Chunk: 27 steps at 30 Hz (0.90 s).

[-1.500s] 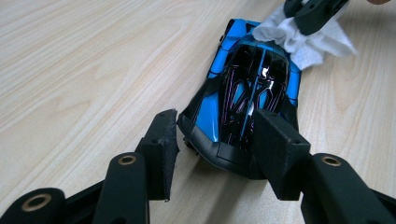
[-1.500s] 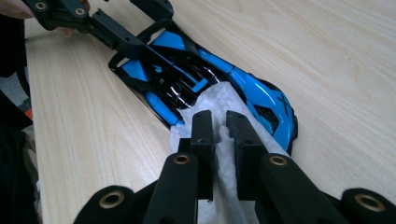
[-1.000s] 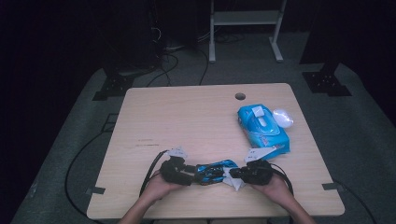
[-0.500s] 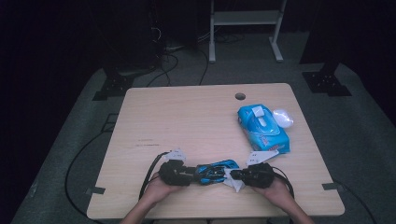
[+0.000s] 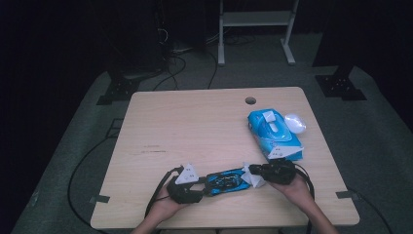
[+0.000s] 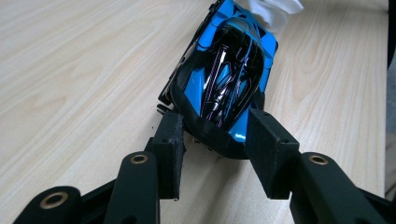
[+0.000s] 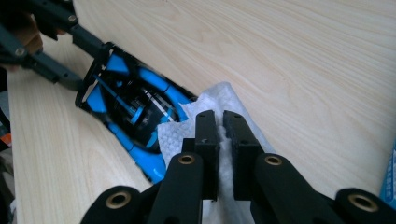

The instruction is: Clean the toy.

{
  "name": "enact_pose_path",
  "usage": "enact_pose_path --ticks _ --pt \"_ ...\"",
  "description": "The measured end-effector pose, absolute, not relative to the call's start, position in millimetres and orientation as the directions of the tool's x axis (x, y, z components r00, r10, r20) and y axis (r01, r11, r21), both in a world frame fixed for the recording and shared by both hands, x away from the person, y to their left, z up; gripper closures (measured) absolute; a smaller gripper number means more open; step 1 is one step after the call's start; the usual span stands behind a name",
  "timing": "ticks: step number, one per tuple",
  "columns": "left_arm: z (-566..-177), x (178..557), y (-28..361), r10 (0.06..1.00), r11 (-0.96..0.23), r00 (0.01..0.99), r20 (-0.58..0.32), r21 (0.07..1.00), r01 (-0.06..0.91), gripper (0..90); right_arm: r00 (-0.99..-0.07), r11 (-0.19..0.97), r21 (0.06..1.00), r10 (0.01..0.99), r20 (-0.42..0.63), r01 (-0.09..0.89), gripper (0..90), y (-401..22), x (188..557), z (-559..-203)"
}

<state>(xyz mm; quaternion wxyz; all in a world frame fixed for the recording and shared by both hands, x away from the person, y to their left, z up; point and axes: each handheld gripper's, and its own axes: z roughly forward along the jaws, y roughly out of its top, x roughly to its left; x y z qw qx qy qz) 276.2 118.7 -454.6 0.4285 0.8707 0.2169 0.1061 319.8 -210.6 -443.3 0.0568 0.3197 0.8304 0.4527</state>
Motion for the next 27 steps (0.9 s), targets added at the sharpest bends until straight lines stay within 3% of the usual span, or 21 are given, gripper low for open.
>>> enact_pose_path --ticks 8,12,21,27 --pt "-455 271 118 0.463 -0.551 0.885 0.036 0.794 0.256 57.4 -0.796 0.408 0.726 0.515 0.318 0.554 57.7 -206 340 -452" --pt "-455 269 118 0.455 -0.563 0.888 0.062 0.793 0.233 57.3 -0.791 0.41 0.707 0.495 0.359 0.577 51.8 -205 345 -454" --pt "-456 267 118 0.448 -0.568 0.89 0.084 0.795 0.21 57.2 -0.782 0.426 0.673 0.478 0.4 0.605 48.2 -202 350 -461" --pt "-456 267 119 0.444 -0.565 0.892 0.086 0.799 0.204 57.2 -0.79 0.425 0.68 0.461 0.406 0.597 52.1 -201 350 -462"
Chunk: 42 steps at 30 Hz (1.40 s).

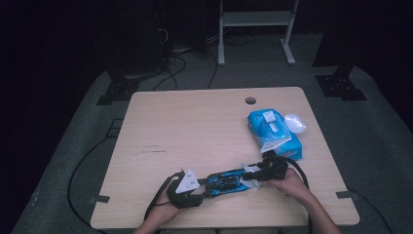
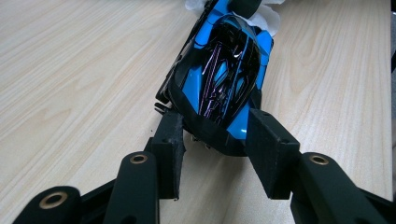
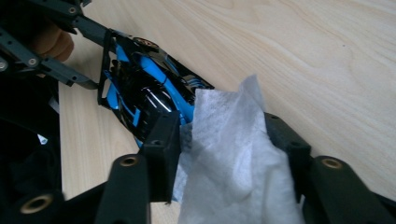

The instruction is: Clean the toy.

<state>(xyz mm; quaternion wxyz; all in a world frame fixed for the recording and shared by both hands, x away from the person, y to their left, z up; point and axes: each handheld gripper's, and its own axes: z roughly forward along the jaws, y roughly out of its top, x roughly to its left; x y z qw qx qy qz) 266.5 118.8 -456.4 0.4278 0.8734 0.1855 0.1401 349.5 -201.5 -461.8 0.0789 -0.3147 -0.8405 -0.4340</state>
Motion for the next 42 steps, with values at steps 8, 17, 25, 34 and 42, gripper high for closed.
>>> enact_pose_path --ticks 8,17,25,34,42 --pt "-460 273 122 0.454 -0.532 0.891 -0.014 0.798 0.284 44.4 -0.822 0.428 0.721 0.441 0.359 0.544 56.0 -203 340 -460" --pt "-460 306 116 0.408 -0.45 0.879 -0.247 0.783 0.43 26.0 -0.862 0.47 0.751 0.434 0.261 0.464 57.7 -202 326 -455" --pt "-467 316 109 0.328 -0.469 0.898 -0.292 0.775 0.423 41.0 -0.878 0.491 0.754 0.416 0.238 0.437 60.8 -207 316 -453" --pt "-463 315 120 0.306 -0.418 0.896 -0.321 0.8 0.43 58.2 -0.902 0.532 0.771 0.412 0.126 0.351 58.4 -202 305 -444" --pt "-458 316 121 0.327 -0.427 0.913 -0.243 0.824 0.372 59.5 -0.901 0.567 0.761 0.431 0.054 0.316 56.8 -193 309 -441"
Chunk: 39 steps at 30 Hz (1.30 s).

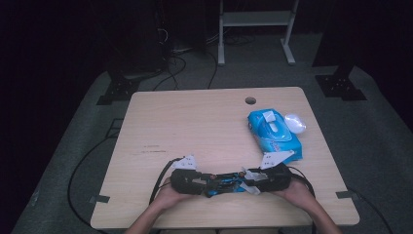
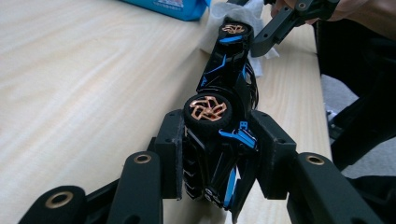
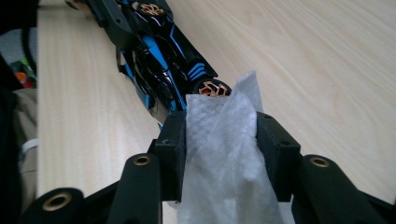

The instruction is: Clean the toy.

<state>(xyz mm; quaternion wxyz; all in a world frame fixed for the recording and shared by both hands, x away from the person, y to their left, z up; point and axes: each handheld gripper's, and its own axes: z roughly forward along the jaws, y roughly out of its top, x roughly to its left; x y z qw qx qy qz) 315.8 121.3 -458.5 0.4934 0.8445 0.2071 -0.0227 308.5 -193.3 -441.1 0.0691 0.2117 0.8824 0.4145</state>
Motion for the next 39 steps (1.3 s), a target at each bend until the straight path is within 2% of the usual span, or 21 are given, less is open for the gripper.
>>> enact_pose_path --ticks 6,12,17,19,21,23,26,29,34,39 --pt "-449 324 127 0.383 -0.442 0.917 -0.115 0.848 0.291 59.5 -0.887 0.576 0.756 0.462 0.012 0.311 54.1 -177 329 -439" --pt "-458 324 133 0.397 -0.466 0.913 -0.092 0.837 0.286 59.5 -0.875 0.575 0.756 0.483 -0.005 0.313 51.4 -165 337 -442" --pt "-459 320 131 0.39 -0.487 0.919 -0.057 0.834 0.259 59.0 -0.865 0.567 0.74 0.5 0.039 0.362 51.1 -175 334 -442" --pt "-459 321 131 0.392 -0.471 0.916 -0.079 0.838 0.274 58.1 -0.859 0.554 0.744 0.51 0.051 0.373 55.4 -181 333 -442" --pt "-458 321 132 0.39 -0.472 0.918 -0.075 0.84 0.269 57.8 -0.852 0.543 0.748 0.52 0.058 0.382 69.1 -188 330 -441" --pt "-459 321 133 0.39 -0.467 0.917 -0.079 0.841 0.271 57.4 -0.847 0.536 0.752 0.528 0.057 0.384 77.6 -194 328 -440" --pt "-460 321 134 0.39 -0.468 0.916 -0.087 0.839 0.279 56.5 -0.843 0.524 0.755 0.533 0.071 0.395 83.7 -200 327 -438" --pt "-462 321 135 0.391 -0.471 0.915 -0.096 0.834 0.289 55.6 -0.842 0.52 0.755 0.533 0.077 0.398 85.9 -201 326 -437" --pt "-460 319 135 0.391 -0.486 0.919 -0.059 0.834 0.26 59.2 -0.843 0.474 0.797 0.532 0.081 0.376 86.5 -202 323 -424" --pt "-460 318 130 0.397 -0.479 0.916 -0.059 0.838 0.262 59.5 -0.864 0.46 0.836 0.503 0.033 0.3 86.4 -186 313 -402"
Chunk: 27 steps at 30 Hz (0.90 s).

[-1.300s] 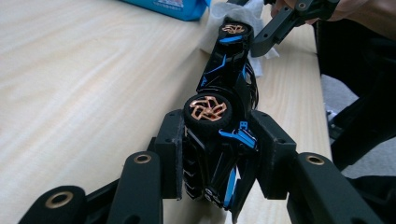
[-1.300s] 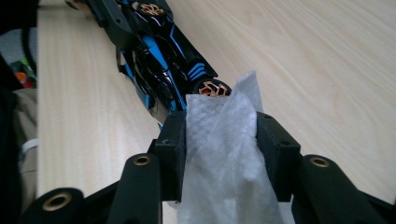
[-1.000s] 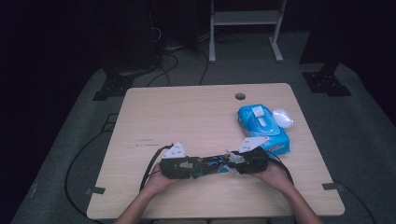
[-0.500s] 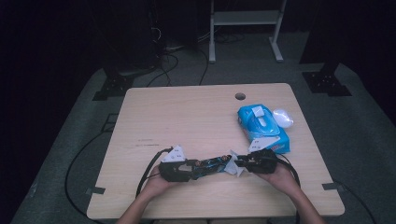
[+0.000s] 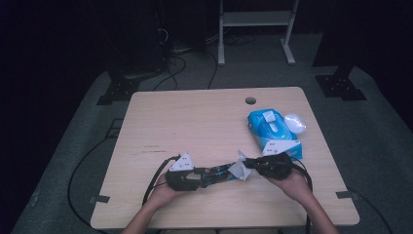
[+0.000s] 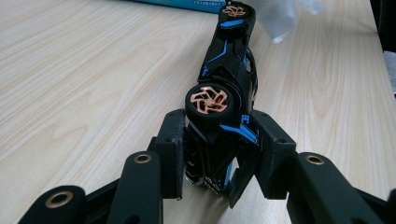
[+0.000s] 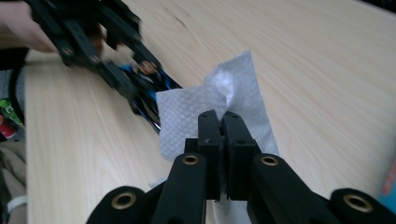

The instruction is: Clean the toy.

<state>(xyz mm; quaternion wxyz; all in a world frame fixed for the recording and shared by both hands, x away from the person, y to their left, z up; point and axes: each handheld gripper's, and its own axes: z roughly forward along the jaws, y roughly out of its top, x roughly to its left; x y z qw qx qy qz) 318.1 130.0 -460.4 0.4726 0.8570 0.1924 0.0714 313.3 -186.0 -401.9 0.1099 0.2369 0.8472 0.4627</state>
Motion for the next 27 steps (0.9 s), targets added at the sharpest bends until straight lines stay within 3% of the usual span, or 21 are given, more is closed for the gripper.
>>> enact_pose_path --ticks 7,16,19,22,27 --pt "-461 317 127 0.39 -0.478 0.918 -0.071 0.837 0.268 59.0 -0.863 0.526 0.8 0.504 -0.019 0.289 85.9 -152 318 -414" --pt "-461 315 121 0.377 -0.478 0.923 -0.074 0.838 0.262 58.8 -0.857 0.482 0.826 0.515 0.004 0.293 78.5 -137 317 -424" --pt "-461 314 121 0.38 -0.478 0.922 -0.071 0.838 0.261 59.0 -0.859 0.514 0.817 0.509 -0.044 0.262 78.3 -127 315 -425" --pt "-461 315 121 0.38 -0.48 0.922 -0.07 0.838 0.261 59.0 -0.848 0.508 0.816 0.528 -0.044 0.274 78.5 -132 316 -424" --pt "-462 315 121 0.378 -0.475 0.923 -0.075 0.84 0.263 58.9 -0.838 0.514 0.816 0.541 -0.071 0.263 69.9 -140 313 -424"
